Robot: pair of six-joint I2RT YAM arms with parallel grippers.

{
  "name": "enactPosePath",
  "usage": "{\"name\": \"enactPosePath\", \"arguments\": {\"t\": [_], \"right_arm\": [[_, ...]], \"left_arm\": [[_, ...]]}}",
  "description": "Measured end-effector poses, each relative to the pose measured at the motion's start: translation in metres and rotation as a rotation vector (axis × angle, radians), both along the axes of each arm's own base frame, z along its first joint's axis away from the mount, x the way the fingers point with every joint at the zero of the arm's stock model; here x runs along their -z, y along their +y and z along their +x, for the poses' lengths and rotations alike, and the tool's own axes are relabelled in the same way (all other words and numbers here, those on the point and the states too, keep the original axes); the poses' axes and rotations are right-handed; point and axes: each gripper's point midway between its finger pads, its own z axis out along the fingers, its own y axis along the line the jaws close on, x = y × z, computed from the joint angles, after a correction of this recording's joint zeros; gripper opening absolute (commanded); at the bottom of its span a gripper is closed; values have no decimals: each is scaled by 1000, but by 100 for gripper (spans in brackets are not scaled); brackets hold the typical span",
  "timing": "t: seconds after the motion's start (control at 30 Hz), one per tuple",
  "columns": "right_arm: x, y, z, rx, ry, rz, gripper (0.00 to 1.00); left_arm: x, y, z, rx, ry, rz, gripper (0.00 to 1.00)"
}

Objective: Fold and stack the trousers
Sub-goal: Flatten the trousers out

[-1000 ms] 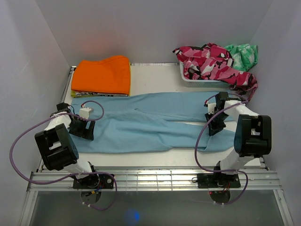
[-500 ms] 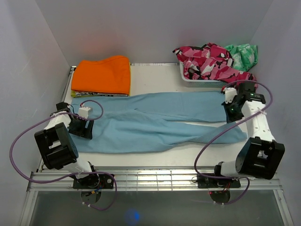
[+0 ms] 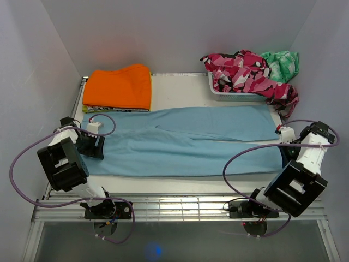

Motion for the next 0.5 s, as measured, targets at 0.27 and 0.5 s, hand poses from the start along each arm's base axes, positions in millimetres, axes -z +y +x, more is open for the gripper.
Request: {"name": "enactPosePath", "arguments": {"t": [0.27,0.5], "right_arm": [[12,4,-22,-93,60,21,78],[-29,-15,27,-103,-100,-22,58]], "left_arm": [[-4,23,-14,35,5,72,89],[-36,27,-24,54,-12,90,95]]}}
